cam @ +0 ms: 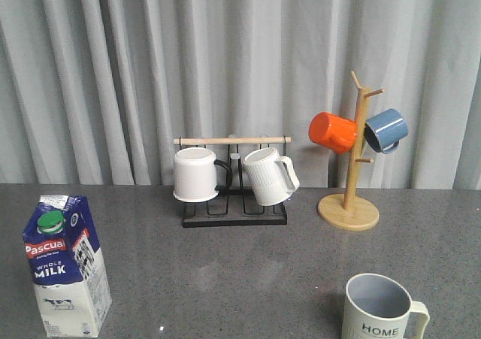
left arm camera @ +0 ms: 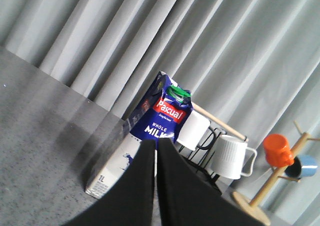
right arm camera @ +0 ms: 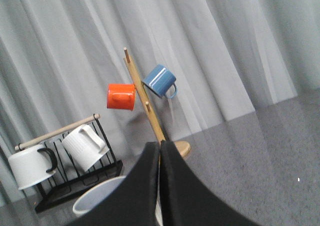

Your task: Place milk next to cup

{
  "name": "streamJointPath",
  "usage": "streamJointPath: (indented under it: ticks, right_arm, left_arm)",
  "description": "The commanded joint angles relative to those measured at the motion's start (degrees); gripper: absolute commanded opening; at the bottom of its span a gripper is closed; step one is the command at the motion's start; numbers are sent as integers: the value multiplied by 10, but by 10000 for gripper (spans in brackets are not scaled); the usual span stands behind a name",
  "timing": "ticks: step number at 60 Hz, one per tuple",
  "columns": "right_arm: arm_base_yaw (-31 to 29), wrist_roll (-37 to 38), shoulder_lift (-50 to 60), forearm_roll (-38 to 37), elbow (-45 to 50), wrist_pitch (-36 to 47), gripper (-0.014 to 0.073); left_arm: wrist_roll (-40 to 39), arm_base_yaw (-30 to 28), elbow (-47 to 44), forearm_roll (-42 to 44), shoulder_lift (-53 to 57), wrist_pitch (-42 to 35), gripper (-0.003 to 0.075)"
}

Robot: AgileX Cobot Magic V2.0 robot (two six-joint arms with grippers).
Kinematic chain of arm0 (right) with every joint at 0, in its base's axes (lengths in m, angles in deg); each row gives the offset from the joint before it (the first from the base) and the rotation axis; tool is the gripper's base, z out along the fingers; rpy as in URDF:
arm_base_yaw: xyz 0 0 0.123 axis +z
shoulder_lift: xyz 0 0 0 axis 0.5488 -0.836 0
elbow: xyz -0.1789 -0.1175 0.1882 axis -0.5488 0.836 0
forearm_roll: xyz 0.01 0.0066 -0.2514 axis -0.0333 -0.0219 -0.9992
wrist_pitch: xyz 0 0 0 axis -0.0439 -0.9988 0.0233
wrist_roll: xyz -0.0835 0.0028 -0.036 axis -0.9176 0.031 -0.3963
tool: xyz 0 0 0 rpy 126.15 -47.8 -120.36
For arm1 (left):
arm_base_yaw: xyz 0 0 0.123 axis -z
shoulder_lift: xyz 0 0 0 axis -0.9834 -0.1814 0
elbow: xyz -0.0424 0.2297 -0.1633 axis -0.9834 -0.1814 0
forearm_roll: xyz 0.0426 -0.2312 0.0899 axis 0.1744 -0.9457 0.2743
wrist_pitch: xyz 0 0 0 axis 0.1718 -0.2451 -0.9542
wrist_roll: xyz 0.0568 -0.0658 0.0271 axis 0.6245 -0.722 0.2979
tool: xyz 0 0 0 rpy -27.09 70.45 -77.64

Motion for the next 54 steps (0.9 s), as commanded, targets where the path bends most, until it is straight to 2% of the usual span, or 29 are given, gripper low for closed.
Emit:
streamJointPath:
  ticks: [1, 10, 17, 23, 31, 37, 45, 50, 54]
  right_arm:
    - [-5, -3, 4, 1, -36, -21, -1]
    - [-5, -28, -16, -34, -118, -161, 22]
    - [-5, -51, -57, -45, -163, -210, 97]
    - [-5, -51, -90, -39, -172, -197, 227]
    - [-5, -50, -113, -21, -172, -185, 447]
    - [-5, -50, -114, 4, -172, -168, 550]
    - [-5, -56, -115, 16, -177, -176, 559]
    - [-5, -75, -130, 13, -203, -227, 545]
    - [-5, -98, -154, 11, -238, -276, 519]
  left_arm:
    - [-31, -1, -9, -6, 7, -46, -2]
    - [-64, 0, -9, -6, 7, -44, 36]
    - [-120, 8, -9, -8, 7, -38, 120]
    - [-156, 18, -9, -9, 7, -26, 223]
    - [-203, 22, -9, -16, 7, -30, 400]
    - [-234, 22, -9, -36, 7, -36, 485]
    - [-240, 30, -4, -24, 7, -52, 509]
    - [-234, 43, 30, 54, 6, -28, 499]
    - [-233, 52, 83, 138, 6, 39, 485]
